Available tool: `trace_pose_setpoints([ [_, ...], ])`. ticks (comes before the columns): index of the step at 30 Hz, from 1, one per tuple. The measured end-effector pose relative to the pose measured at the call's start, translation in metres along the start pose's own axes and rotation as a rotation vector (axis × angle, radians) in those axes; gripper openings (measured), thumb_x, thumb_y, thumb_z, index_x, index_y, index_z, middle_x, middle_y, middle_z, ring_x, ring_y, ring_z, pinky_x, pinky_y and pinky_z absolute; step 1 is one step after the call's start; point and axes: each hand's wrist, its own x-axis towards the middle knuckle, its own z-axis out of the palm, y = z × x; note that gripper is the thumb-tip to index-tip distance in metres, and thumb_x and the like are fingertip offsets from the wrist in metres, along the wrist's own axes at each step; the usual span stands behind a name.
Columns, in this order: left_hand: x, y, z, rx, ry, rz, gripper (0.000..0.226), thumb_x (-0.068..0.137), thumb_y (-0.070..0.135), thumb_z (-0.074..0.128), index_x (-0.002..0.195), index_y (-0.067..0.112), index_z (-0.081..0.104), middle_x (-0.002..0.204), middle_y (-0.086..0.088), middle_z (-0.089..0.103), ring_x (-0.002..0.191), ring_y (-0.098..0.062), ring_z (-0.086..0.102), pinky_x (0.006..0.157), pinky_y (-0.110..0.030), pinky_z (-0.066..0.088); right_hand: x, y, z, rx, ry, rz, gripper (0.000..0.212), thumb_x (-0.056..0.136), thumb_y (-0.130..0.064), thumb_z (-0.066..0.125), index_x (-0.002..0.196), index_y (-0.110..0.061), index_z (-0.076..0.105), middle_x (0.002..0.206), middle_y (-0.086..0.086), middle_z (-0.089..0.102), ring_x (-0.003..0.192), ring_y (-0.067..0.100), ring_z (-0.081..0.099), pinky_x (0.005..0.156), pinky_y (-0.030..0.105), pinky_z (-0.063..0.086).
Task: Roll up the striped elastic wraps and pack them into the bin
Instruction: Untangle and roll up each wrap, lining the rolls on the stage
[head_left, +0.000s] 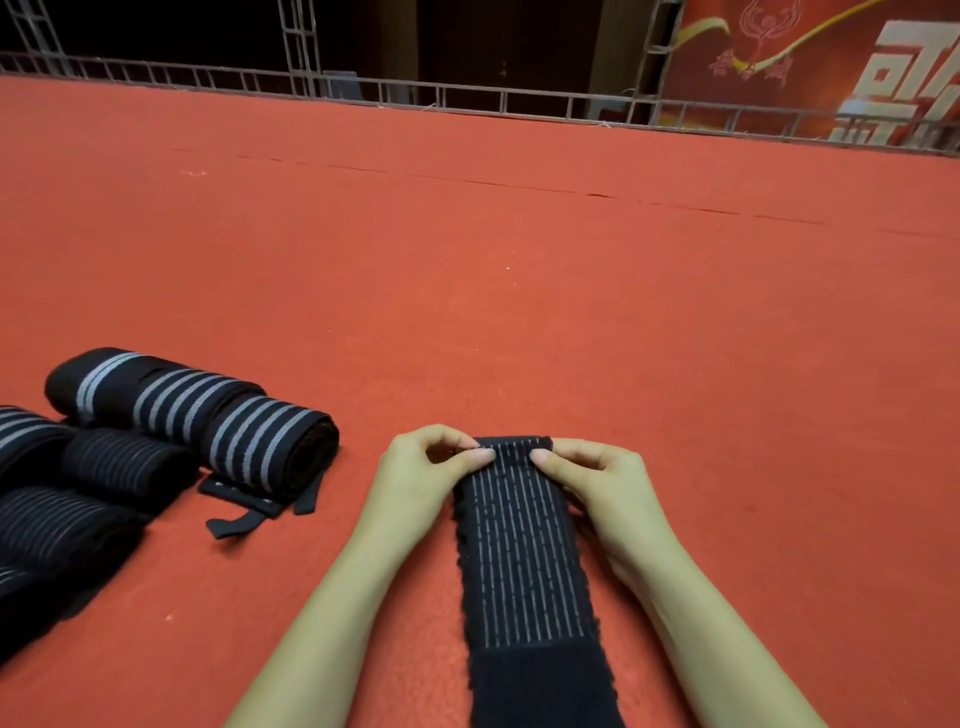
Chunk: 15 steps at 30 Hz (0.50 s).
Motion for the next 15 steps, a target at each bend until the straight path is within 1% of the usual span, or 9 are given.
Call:
trace_pose_setpoints([
  [1,0.000,0.000,-0.001,-0.010,0.001,0.007,0.009,0.076,0.026,0.078,0.078,0.018,0.073,0.079,0.005,0.072,0.080,-0.010,0.066,0.076,-0.027,0.048,0.000,0.000,0.000,0.011,0.001,-0.011,0.011,0.087,-0.010,0.066,0.090,-0.008,0.076,0.094,0.005,0.075,0.081,0.014,0.070,0.063,0.021,0.050],
  [2,0.000,0.001,-0.001,-0.022,0.009,0.015,0.009,0.076,0.025,0.078,0.078,0.018,0.073,0.080,0.005,0.073,0.082,-0.011,0.066,0.078,-0.027,0.048,0.000,-0.001,0.001,0.019,0.004,-0.020,0.010,0.086,-0.010,0.066,0.090,-0.008,0.076,0.096,0.003,0.075,0.081,0.013,0.070,0.061,0.020,0.049],
  [4,-0.001,0.004,-0.002,-0.041,0.035,0.038,0.006,0.076,0.023,0.078,0.076,0.019,0.073,0.076,0.006,0.072,0.077,-0.009,0.066,0.073,-0.027,0.048,-0.001,-0.002,0.001,0.046,0.005,-0.025,0.010,0.086,-0.010,0.067,0.089,-0.007,0.076,0.098,0.004,0.074,0.079,0.011,0.069,0.056,0.017,0.047],
  [7,-0.003,0.008,-0.003,-0.055,0.059,0.080,0.006,0.077,0.020,0.076,0.074,0.022,0.071,0.073,0.008,0.072,0.072,-0.008,0.065,0.070,-0.028,0.050,-0.002,-0.003,0.001,0.094,-0.015,-0.011,0.010,0.086,-0.008,0.066,0.088,-0.004,0.075,0.097,0.007,0.074,0.083,0.017,0.071,0.061,0.020,0.051],
  [9,-0.004,0.009,-0.004,-0.051,0.074,0.107,0.008,0.077,0.020,0.076,0.073,0.023,0.070,0.072,0.009,0.071,0.070,-0.005,0.064,0.068,-0.022,0.047,-0.002,-0.002,0.003,0.114,-0.015,-0.011,0.008,0.085,-0.005,0.066,0.085,-0.002,0.074,0.099,0.007,0.074,0.087,0.022,0.072,0.064,0.024,0.053],
  [10,-0.004,0.009,-0.004,-0.047,0.084,0.116,0.009,0.077,0.019,0.077,0.074,0.023,0.070,0.072,0.011,0.071,0.070,-0.003,0.064,0.068,-0.018,0.046,-0.001,-0.001,0.003,0.117,-0.006,-0.014,0.007,0.084,-0.004,0.067,0.083,-0.001,0.074,0.100,0.007,0.074,0.087,0.023,0.072,0.063,0.024,0.053],
  [12,-0.005,0.011,-0.004,-0.044,0.098,0.136,0.008,0.077,0.018,0.077,0.076,0.021,0.069,0.072,0.011,0.070,0.070,-0.002,0.064,0.067,-0.014,0.045,-0.001,-0.001,0.004,0.116,0.013,-0.029,0.007,0.083,-0.003,0.068,0.080,-0.002,0.073,0.100,0.007,0.074,0.085,0.021,0.072,0.058,0.020,0.051],
  [15,-0.008,0.014,-0.002,-0.070,0.093,0.143,0.015,0.077,0.017,0.077,0.085,0.024,0.067,0.071,0.005,0.069,0.067,-0.002,0.063,0.063,-0.011,0.045,-0.003,-0.002,0.004,0.106,0.030,-0.043,0.004,0.083,-0.003,0.068,0.084,-0.001,0.072,0.090,0.007,0.074,0.069,0.011,0.068,0.049,0.014,0.045],
])
